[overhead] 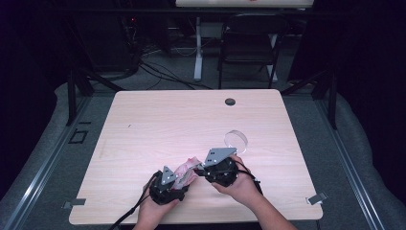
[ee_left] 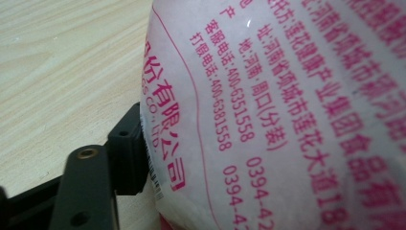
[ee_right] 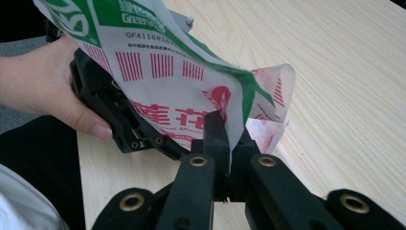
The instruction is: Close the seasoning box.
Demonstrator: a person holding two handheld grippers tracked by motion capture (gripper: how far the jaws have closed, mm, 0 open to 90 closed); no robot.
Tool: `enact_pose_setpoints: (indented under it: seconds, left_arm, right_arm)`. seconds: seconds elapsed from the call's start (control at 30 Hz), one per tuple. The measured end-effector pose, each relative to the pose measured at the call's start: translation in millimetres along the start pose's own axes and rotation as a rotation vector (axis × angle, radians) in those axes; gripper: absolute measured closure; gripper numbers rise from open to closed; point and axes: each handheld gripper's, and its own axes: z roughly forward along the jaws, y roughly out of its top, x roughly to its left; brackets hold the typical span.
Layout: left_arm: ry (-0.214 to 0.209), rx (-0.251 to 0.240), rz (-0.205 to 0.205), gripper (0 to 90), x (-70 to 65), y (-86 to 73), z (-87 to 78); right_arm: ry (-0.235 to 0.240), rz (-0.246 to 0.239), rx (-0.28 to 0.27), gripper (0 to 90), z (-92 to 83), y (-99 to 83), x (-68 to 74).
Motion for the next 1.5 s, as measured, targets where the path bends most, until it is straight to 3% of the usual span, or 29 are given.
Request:
enact_pose_setpoints:
  seconds: [0.27, 0.37, 0.63, 0.97, 1.27, 1.5]
  left_arm:
    - [0.008, -0.009, -0.001, 42.9, -1.1, -0.3, -0.8]
    - [0.015, -0.010, 0.018, 45.3, -1.3, -0.2, -1.3]
    - [0.010, -0.032, 0.006, 51.0, -2.2, 0.4, -2.8]
    - [0.035, -0.050, 0.042, 53.9, -5.2, 6.0, -8.0]
    - [0.090, -0.054, 0.077, 54.9, -6.8, 11.9, -13.0]
    - [0.155, -0.047, 0.119, 55.5, -4.9, 17.5, -18.7]
  right_arm:
    - [0.002, -0.002, 0.004, 90.0, -0.2, -0.2, -0.3]
    - [0.002, -0.002, 0.005, 90.0, -0.4, -0.4, -0.5]
    - [0.009, 0.009, -0.008, 90.0, -2.3, -1.2, -1.9]
    - [0.012, 0.021, -0.032, 90.0, -8.1, -1.5, -4.3]
    - [0.006, 0.022, -0.036, 89.4, -12.5, -1.4, -5.4]
    - [0.005, 0.009, -0.056, 80.2, -18.7, 0.6, -5.4]
